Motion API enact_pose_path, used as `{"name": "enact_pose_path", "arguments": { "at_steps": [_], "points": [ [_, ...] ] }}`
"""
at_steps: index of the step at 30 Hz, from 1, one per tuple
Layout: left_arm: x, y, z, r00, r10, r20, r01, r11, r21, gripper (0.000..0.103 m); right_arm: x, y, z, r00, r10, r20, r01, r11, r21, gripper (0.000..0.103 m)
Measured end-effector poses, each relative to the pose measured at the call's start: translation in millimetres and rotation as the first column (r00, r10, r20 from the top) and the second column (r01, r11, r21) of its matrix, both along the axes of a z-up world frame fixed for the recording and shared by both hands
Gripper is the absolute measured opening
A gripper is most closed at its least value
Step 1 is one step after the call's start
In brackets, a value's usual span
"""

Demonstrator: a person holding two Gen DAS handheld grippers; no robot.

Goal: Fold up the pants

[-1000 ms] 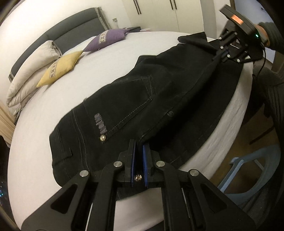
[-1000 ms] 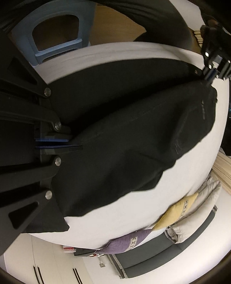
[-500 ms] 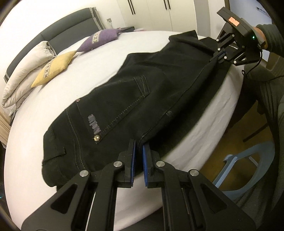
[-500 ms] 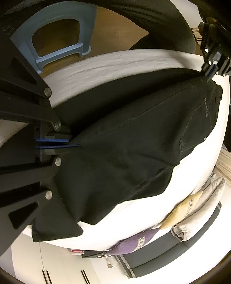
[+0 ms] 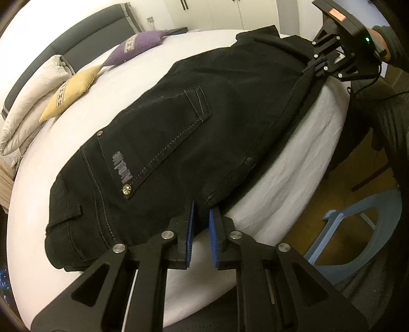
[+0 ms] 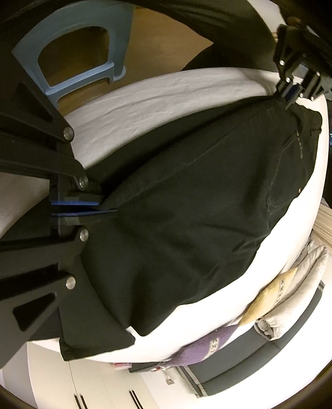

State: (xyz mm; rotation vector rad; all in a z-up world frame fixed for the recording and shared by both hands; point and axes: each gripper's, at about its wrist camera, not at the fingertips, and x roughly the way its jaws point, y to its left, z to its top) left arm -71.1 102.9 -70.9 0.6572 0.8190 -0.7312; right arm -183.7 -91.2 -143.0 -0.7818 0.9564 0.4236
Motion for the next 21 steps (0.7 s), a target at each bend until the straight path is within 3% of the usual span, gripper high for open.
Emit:
{"name": "enact_pose_path", "arguments": {
  "at_steps": [2, 4, 6, 8, 10, 12, 14, 15, 18, 19, 21],
  "points": [
    [0.9, -0.5, 4.8, 1.000, 0.000, -0.009, 0.000, 1.000, 0.002, 0.012, -3.8, -1.7, 5.9, 1.000, -0.014, 0.015, 0.013, 1.000, 0.008, 0.009],
    [1.6, -0.1, 14.2, 1.000, 0.000, -0.029, 0.000, 1.000, 0.008, 0.012, -6.1, -9.7, 15.4, 0.998, -0.056, -0.010, 0.057, 0.997, 0.059, 0.019],
    [2.3, 0.9, 26.0, 0.998, -0.010, -0.063, 0.010, 1.000, -0.003, 0.014, -8.0, -23.8, 26.2, 0.992, -0.113, -0.047, 0.118, 0.984, 0.133, 0.049],
    [3.0, 3.1, 36.1, 0.994, -0.034, -0.107, 0.033, 0.999, -0.019, 0.014, -9.9, -44.4, 43.7, 0.982, -0.171, -0.085, 0.186, 0.957, 0.222, 0.054],
    [4.4, 2.8, 48.8, 0.988, -0.063, -0.138, 0.056, 0.997, -0.054, 0.014, 0.3, -75.4, 67.9, 0.958, -0.268, -0.106, 0.288, 0.906, 0.309, 0.054],
    [8.8, -2.2, 58.2, 0.980, -0.101, -0.172, 0.088, 0.993, -0.078, 0.014, 19.2, -106.9, 88.0, 0.917, -0.383, -0.110, 0.396, 0.846, 0.356, 0.062],
    [17.6, -10.4, 63.9, 0.988, -0.086, -0.130, 0.078, 0.995, -0.069, 0.014, 50.7, -145.5, 108.4, 0.847, -0.518, -0.116, 0.519, 0.762, 0.388, 0.071],
    [26.9, -13.1, 66.4, 0.991, -0.065, -0.118, 0.056, 0.995, -0.083, 0.014, 62.2, -155.3, 112.8, 0.824, -0.554, -0.120, 0.552, 0.737, 0.389, 0.072],
    [66.6, -22.7, 67.6, 0.995, 0.077, -0.069, -0.085, 0.989, -0.121, 0.014, 112.5, -185.4, 121.7, 0.751, -0.642, -0.155, 0.639, 0.649, 0.412, 0.074],
    [77.1, -27.0, 66.0, 0.991, 0.114, -0.073, -0.122, 0.985, -0.123, 0.014, 135.2, -192.9, 119.1, 0.716, -0.677, -0.171, 0.678, 0.615, 0.403, 0.074],
    [101.4, -36.5, 59.0, 0.976, 0.197, -0.092, -0.207, 0.971, -0.118, 0.014, 163.0, -198.3, 108.7, 0.677, -0.704, -0.217, 0.721, 0.575, 0.386, 0.074]
  ]
}}
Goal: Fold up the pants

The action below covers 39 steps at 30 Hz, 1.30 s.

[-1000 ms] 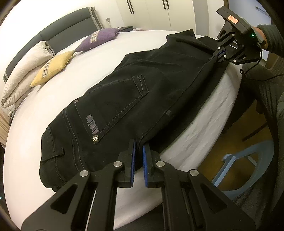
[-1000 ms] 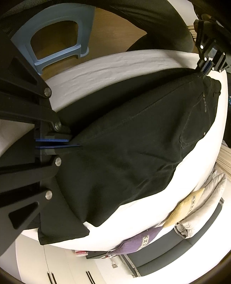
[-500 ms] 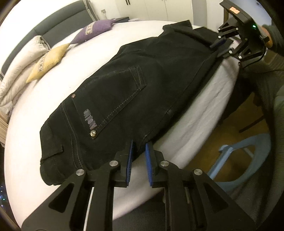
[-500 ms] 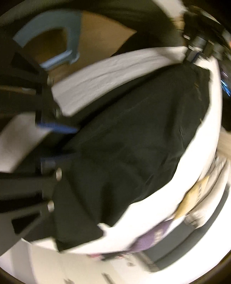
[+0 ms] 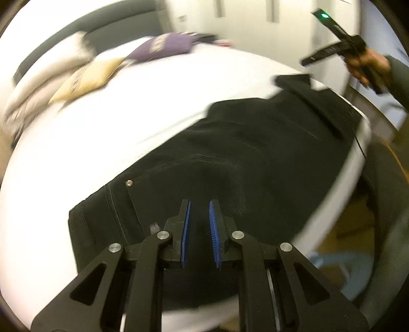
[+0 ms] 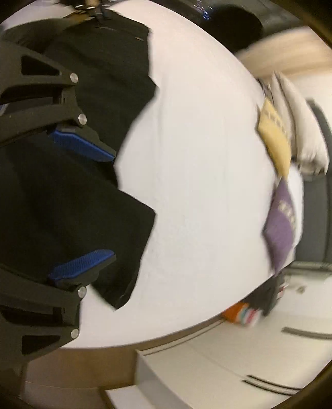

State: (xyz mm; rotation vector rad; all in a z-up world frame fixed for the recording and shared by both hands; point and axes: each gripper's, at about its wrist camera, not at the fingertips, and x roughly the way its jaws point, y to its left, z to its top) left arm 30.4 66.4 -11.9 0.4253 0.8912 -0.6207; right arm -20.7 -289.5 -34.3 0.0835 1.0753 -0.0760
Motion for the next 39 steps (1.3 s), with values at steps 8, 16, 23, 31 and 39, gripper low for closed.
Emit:
{"name": "enact_pose_path", "arguments": {
  "at_steps": [8, 16, 23, 31, 39],
  "points": [
    [41.2, -28.4, -41.3, 0.984, 0.164, -0.077, -0.165, 0.986, -0.016, 0.014, 76.4, 14.4, -63.0, 0.973, -0.127, -0.191, 0.102, 0.986, -0.132, 0.074],
    [49.6, -33.3, -64.0, 0.974, 0.209, -0.090, -0.212, 0.977, -0.020, 0.014, 95.7, 5.8, -94.7, 0.951, -0.195, -0.241, 0.160, 0.974, -0.159, 0.033],
    [43.2, -25.2, -70.3, 0.971, 0.221, -0.085, -0.224, 0.975, -0.016, 0.014, 66.9, -33.0, -68.7, 0.956, -0.259, -0.135, 0.268, 0.962, 0.045, 0.012],
    [43.7, -30.8, -72.6, 0.969, 0.235, -0.076, -0.235, 0.972, 0.002, 0.014, -77.6, -79.6, 1.2, 0.902, -0.399, 0.164, 0.358, 0.904, 0.233, 0.011],
    [41.1, -45.4, -72.9, 0.959, 0.278, -0.055, -0.275, 0.960, 0.054, 0.014, -204.8, -168.8, -64.7, 0.715, -0.697, 0.054, 0.603, 0.654, 0.457, 0.009]
  ]
}}
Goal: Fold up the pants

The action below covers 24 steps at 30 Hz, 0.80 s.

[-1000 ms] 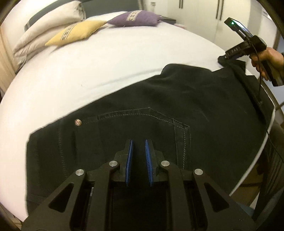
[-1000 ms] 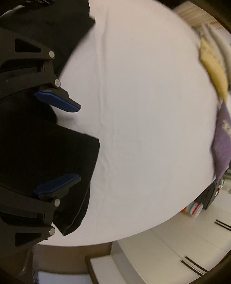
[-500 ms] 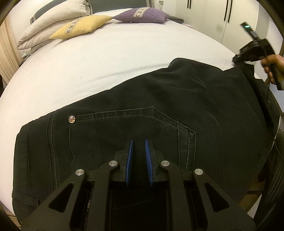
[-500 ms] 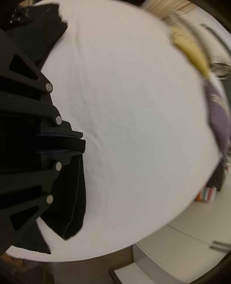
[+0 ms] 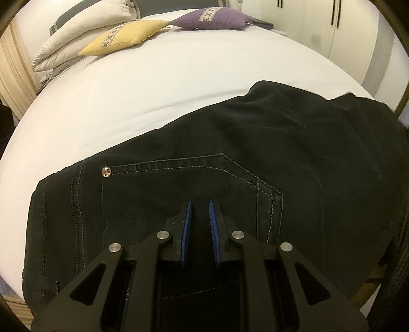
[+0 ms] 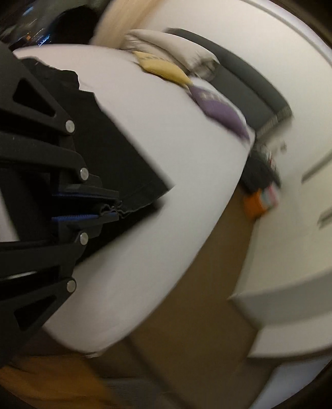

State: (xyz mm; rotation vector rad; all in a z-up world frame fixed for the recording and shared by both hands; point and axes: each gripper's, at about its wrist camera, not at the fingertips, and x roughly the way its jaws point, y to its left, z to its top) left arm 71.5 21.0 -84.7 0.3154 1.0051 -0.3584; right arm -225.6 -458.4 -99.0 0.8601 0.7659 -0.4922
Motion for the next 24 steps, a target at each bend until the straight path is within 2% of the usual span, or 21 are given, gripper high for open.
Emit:
{"name": "enact_pose_path", "arguments": {
  "at_steps": [2, 4, 10, 12, 17, 19, 24],
  "points": [
    [-0.1, -6.4, 0.4, 1.000, 0.008, 0.006, -0.008, 1.000, 0.023, 0.014, -14.3, -1.2, -22.4, 1.000, -0.031, -0.005, 0.031, 0.998, 0.052, 0.009],
    [-0.8, -10.6, 0.0, 1.000, 0.011, 0.010, -0.012, 0.999, 0.045, 0.014, -17.4, 0.6, -32.2, 0.999, -0.039, -0.003, 0.040, 0.997, 0.071, 0.009],
    [-5.9, -19.5, -0.2, 1.000, 0.020, 0.012, -0.020, 0.997, 0.070, 0.014, -20.7, 3.9, -16.5, 0.999, -0.029, 0.025, 0.028, 0.999, 0.031, 0.009],
    [-5.2, -20.1, -0.1, 1.000, 0.024, 0.015, -0.025, 0.997, 0.069, 0.014, -33.4, 11.0, -14.3, 0.999, -0.034, 0.027, 0.033, 0.999, 0.026, 0.008],
    [-7.7, -22.6, 0.4, 1.000, 0.018, 0.026, -0.020, 0.998, 0.066, 0.014, -48.1, 12.3, -16.2, 0.999, -0.043, 0.026, 0.042, 0.999, 0.024, 0.008],
    [-8.6, -21.5, -0.3, 0.999, 0.018, 0.032, -0.020, 0.998, 0.061, 0.014, -51.3, 11.9, -19.1, 0.999, -0.051, 0.014, 0.051, 0.998, 0.025, 0.003],
    [-11.4, -20.4, -4.3, 0.998, 0.024, 0.050, -0.027, 0.998, 0.052, 0.014, -63.9, 5.0, -34.9, 0.995, -0.096, -0.031, 0.097, 0.994, 0.053, 0.001]
  ]
}}
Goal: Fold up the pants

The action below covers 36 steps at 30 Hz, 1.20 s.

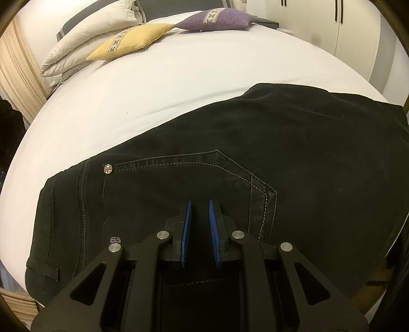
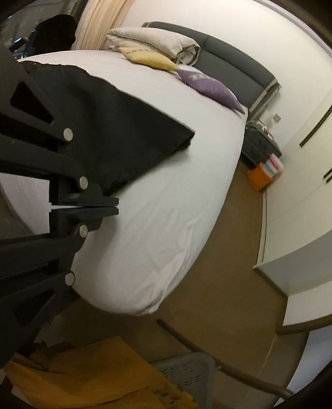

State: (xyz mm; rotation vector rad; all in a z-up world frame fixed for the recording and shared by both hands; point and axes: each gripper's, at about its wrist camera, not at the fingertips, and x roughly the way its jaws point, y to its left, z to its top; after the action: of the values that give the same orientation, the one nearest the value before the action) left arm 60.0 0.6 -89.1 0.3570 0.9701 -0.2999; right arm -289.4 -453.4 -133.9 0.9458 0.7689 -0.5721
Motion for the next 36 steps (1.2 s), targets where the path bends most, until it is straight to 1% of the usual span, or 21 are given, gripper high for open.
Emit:
{"name": "enact_pose_path", "arguments": {
  "at_steps": [4, 6, 8, 10, 11, 12, 13, 14, 16, 17, 18, 19, 21, 23, 25, 27, 28, 30, 32, 34, 36],
  "points": [
    [-3.0, 2.5, 3.4, 1.000, 0.007, 0.002, -0.007, 1.000, -0.014, 0.014, -2.4, 0.5, 15.4, 0.997, 0.001, -0.071, -0.008, 0.995, -0.096, 0.003],
    [-8.0, 3.3, 14.3, 1.000, 0.008, 0.008, -0.007, 0.998, -0.064, 0.014, 3.8, 1.7, 41.7, 0.998, 0.027, -0.050, -0.034, 0.988, -0.151, 0.005],
    [-17.6, -2.8, 29.6, 0.999, -0.016, 0.046, 0.021, 0.993, -0.118, 0.014, 20.8, 12.5, 65.3, 0.992, 0.123, 0.006, -0.119, 0.974, -0.194, 0.005],
    [-28.1, -17.2, 40.4, 0.996, -0.063, 0.060, 0.073, 0.982, -0.176, 0.014, 45.8, 30.5, 77.6, 0.967, 0.243, 0.075, -0.228, 0.960, -0.164, 0.005],
    [-33.3, -26.0, 42.4, 0.994, -0.094, 0.062, 0.105, 0.974, -0.200, 0.014, 61.4, 43.8, 78.1, 0.945, 0.308, 0.111, -0.292, 0.946, -0.139, 0.008],
    [-41.4, -40.9, 42.3, 0.986, -0.150, 0.069, 0.161, 0.964, -0.212, 0.014, 77.7, 58.7, 74.0, 0.919, 0.372, 0.129, -0.358, 0.926, -0.122, 0.017],
    [-46.0, -51.0, 39.0, 0.982, -0.177, 0.071, 0.188, 0.962, -0.196, 0.014, 91.0, 71.9, 65.7, 0.899, 0.419, 0.126, -0.408, 0.907, -0.108, 0.024],
    [-49.4, -62.0, 31.3, 0.979, -0.196, 0.054, 0.203, 0.964, -0.171, 0.014, 101.8, 80.9, 52.7, 0.887, 0.448, 0.113, -0.442, 0.894, -0.081, 0.037],
    [-51.4, -72.2, 10.7, 0.978, -0.206, -0.019, 0.200, 0.967, -0.159, 0.014, 112.3, 83.6, 22.0, 0.892, 0.448, 0.069, -0.449, 0.894, 0.005, 0.040],
    [-53.2, -72.1, 1.4, 0.978, -0.202, -0.049, 0.192, 0.969, -0.157, 0.014, 109.6, 75.5, -4.2, 0.913, 0.408, 0.026, -0.409, 0.908, 0.091, 0.028],
    [-58.1, -68.4, -1.5, 0.979, -0.200, -0.036, 0.191, 0.967, -0.166, 0.014, 101.1, 67.3, -12.5, 0.929, 0.368, 0.047, -0.371, 0.921, 0.117, 0.000],
    [-63.0, -63.4, -0.3, 0.980, -0.200, -0.017, 0.194, 0.965, -0.176, 0.014, 88.3, 55.3, -18.6, 0.944, 0.325, 0.056, -0.329, 0.934, 0.142, 0.000],
    [-67.2, -52.6, 2.0, 0.981, -0.191, -0.019, 0.184, 0.962, -0.201, 0.014, 70.4, 39.0, -18.4, 0.956, 0.286, 0.069, -0.293, 0.943, 0.158, 0.000],
    [-67.5, -43.4, 5.5, 0.985, -0.171, -0.018, 0.163, 0.963, -0.215, 0.014, 59.0, 28.0, -4.3, 0.967, 0.253, -0.021, -0.250, 0.965, 0.081, 0.000],
    [-68.0, -37.1, 12.9, 0.989, -0.150, 0.006, 0.147, 0.962, -0.230, 0.014, 58.4, 24.3, 12.5, 0.973, 0.222, -0.059, -0.220, 0.975, 0.045, 0.012],
    [-64.7, -33.3, 26.4, 0.988, -0.140, 0.059, 0.150, 0.958, -0.245, 0.014, 75.8, 40.9, 35.7, 0.962, 0.273, 0.007, -0.273, 0.962, 0.015, 0.045],
    [-62.9, -32.2, 29.8, 0.988, -0.137, 0.071, 0.151, 0.959, -0.239, 0.014, 87.3, 54.1, 43.5, 0.950, 0.310, 0.045, -0.311, 0.950, 0.006, 0.051],
    [-48.4, -30.4, 38.7, 0.988, -0.121, 0.093, 0.139, 0.963, -0.230, 0.014, 123.3, 97.2, 53.2, 0.885, 0.438, 0.158, -0.446, 0.895, 0.017, 0.064],
    [-33.7, -30.4, 45.7, 0.988, -0.108, 0.113, 0.133, 0.963, -0.235, 0.014, 169.1, 148.2, 55.0, 0.783, 0.562, 0.267, -0.593, 0.804, 0.047, 0.065],
    [-8.0, -35.0, 46.5, 0.988, -0.134, 0.080, 0.149, 0.965, -0.217, 0.014, 217.4, 200.0, 53.3, 0.689, 0.655, 0.311, -0.697, 0.716, 0.034, 0.065],
    [13.5, -34.5, 46.3, 0.990, -0.117, 0.074, 0.130, 0.971, -0.202, 0.014, 260.3, 235.2, 40.2, 0.612, 0.694, 0.379, -0.770, 0.632, 0.084, 0.065]
  ]
}}
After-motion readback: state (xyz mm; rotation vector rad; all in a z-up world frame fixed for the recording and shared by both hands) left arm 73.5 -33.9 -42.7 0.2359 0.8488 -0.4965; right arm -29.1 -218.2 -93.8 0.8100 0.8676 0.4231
